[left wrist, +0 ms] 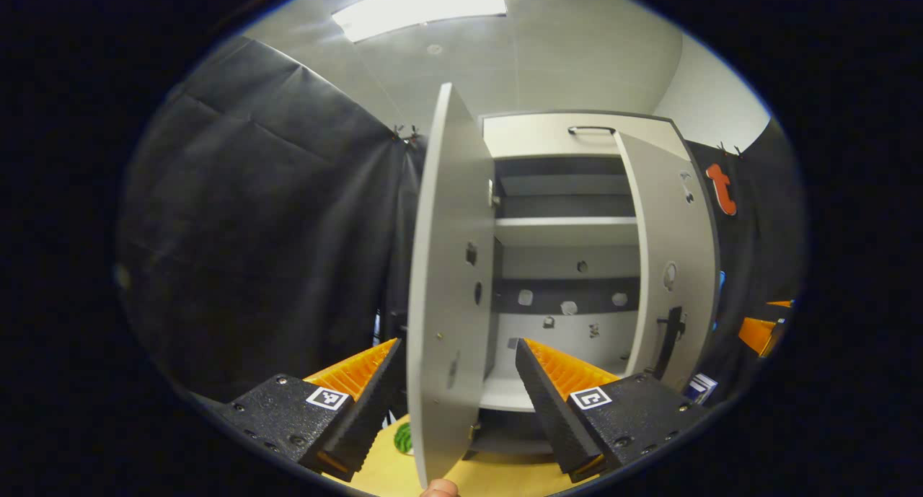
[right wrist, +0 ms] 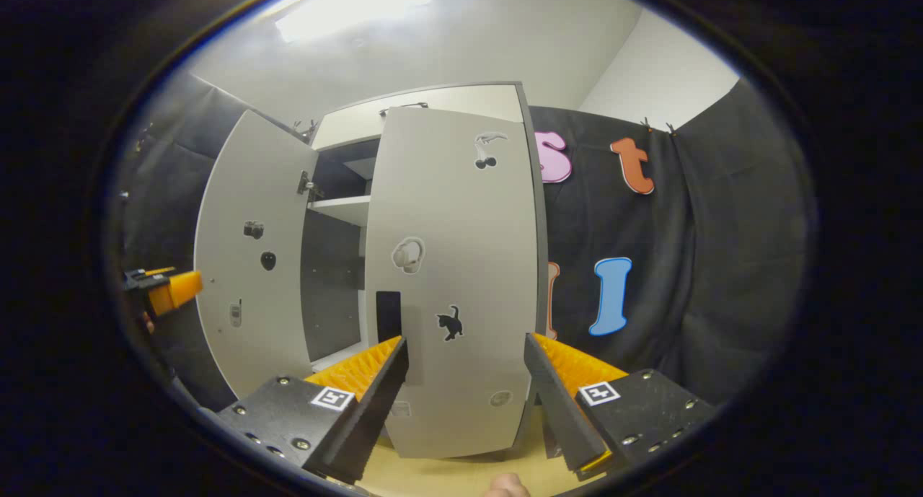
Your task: Grasp the bottle in the cabinet with the left hand and place it on the coaster, then close the right door with the right hand and the left door with the left hand.
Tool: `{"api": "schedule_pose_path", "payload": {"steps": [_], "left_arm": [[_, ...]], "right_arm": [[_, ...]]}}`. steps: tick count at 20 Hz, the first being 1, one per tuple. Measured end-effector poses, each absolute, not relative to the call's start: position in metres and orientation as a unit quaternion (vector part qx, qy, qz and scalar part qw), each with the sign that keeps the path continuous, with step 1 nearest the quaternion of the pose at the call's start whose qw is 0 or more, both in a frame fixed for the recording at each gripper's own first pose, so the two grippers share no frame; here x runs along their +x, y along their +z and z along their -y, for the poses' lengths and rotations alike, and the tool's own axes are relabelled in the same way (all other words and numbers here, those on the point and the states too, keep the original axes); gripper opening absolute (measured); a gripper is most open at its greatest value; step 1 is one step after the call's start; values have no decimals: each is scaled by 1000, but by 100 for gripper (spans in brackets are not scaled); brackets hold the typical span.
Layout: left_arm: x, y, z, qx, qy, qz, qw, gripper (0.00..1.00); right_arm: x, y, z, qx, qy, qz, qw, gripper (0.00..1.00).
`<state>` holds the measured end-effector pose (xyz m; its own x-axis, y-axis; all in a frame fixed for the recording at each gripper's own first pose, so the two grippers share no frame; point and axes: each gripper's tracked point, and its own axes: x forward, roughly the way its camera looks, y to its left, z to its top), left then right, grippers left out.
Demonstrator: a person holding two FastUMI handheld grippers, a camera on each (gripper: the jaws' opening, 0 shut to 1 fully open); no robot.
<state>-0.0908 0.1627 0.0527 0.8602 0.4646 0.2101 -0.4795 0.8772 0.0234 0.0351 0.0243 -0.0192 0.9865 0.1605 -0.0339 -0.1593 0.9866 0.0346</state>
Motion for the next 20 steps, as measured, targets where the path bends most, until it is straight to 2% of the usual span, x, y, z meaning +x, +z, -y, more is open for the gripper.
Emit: {"api": "schedule_pose_path", "payload": {"steps": [6, 7, 8, 10, 11, 13, 15, 17, 19, 20], "left_arm": [[-132, 86, -231, 71, 361, 130, 921, 93], [-135, 82, -241, 71, 374, 122, 917, 96], [-133, 73, -248, 71, 383, 107, 915, 92], [-132, 54, -263, 72, 397, 76, 912, 92], [-129, 45, -268, 74, 399, 63, 912, 96], [-120, 31, -271, 79, 393, 39, 915, 93], [-109, 18, -269, 78, 381, 23, 921, 96], [-98, 10, -265, 71, 368, 15, 927, 94], [-86, 5, -259, 65, 354, 9, 933, 96], [-87, 6, -261, 71, 361, 9, 930, 93]], "right_arm": [[40, -24, -35, 18, 89, -24, 996, 97], [41, -24, -35, 16, 88, -23, 996, 97], [41, -24, -35, 16, 87, -23, 996, 97], [42, -25, -33, 18, 84, -24, 996, 98], [43, -25, -32, 19, 81, -24, 996, 97], [44, -25, -27, 18, 75, -24, 997, 97], [45, -28, -24, 15, 69, -26, 997, 97], [46, -30, -20, 13, 64, -29, 997, 97], [47, -31, -16, 12, 58, -31, 998, 98], [46, -32, -13, 11, 55, -32, 998, 97]]}}
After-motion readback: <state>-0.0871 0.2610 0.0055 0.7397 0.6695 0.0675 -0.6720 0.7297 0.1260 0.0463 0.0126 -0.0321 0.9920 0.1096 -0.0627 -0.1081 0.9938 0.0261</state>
